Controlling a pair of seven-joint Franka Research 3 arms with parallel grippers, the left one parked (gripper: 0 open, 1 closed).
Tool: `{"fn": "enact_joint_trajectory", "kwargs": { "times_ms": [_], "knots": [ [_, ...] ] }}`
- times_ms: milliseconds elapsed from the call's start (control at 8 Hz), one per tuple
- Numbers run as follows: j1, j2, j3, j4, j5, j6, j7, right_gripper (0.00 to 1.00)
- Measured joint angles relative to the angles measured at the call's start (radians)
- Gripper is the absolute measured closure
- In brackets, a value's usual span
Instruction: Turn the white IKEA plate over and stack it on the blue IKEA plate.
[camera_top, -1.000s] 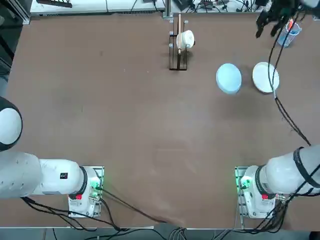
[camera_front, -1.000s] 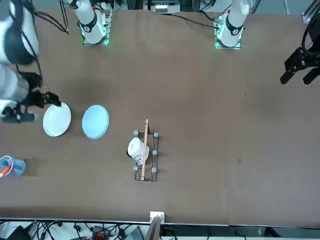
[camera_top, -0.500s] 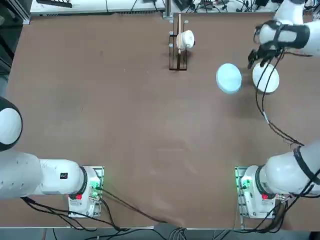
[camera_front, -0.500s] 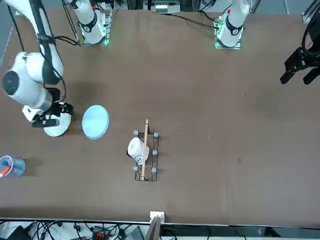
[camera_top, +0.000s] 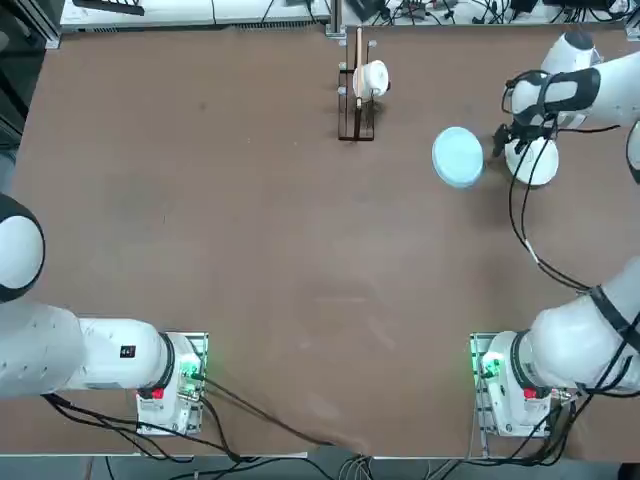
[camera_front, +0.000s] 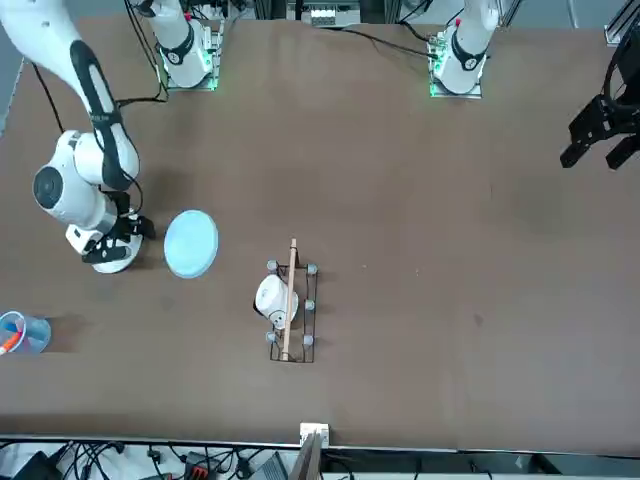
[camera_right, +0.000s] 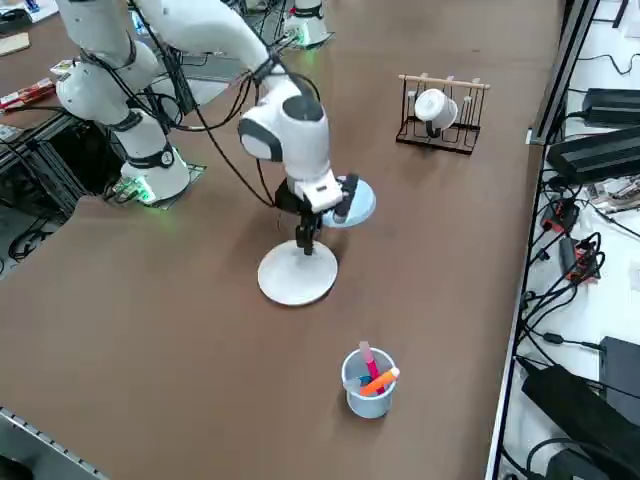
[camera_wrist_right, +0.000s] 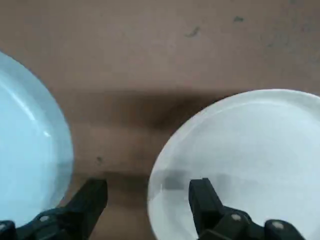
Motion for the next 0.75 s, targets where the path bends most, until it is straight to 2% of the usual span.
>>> {"fn": "enact_joint_trajectory", "kwargs": {
  "times_ms": [250,375,625,750],
  "knots": [
    [-0.006,0.011,0.001,0.004,0.000,0.003,-0.012,0.13],
    [-0.006,0.008,0.001,0.009,-0.001,0.003,-0.019,0.37],
    [-0.006,0.003,0.003,0.014,-0.001,0.002,-0.024,0.79],
    [-0.005,-0.005,0.003,0.015,-0.001,-0.005,-0.024,0.93]
  ]
}}
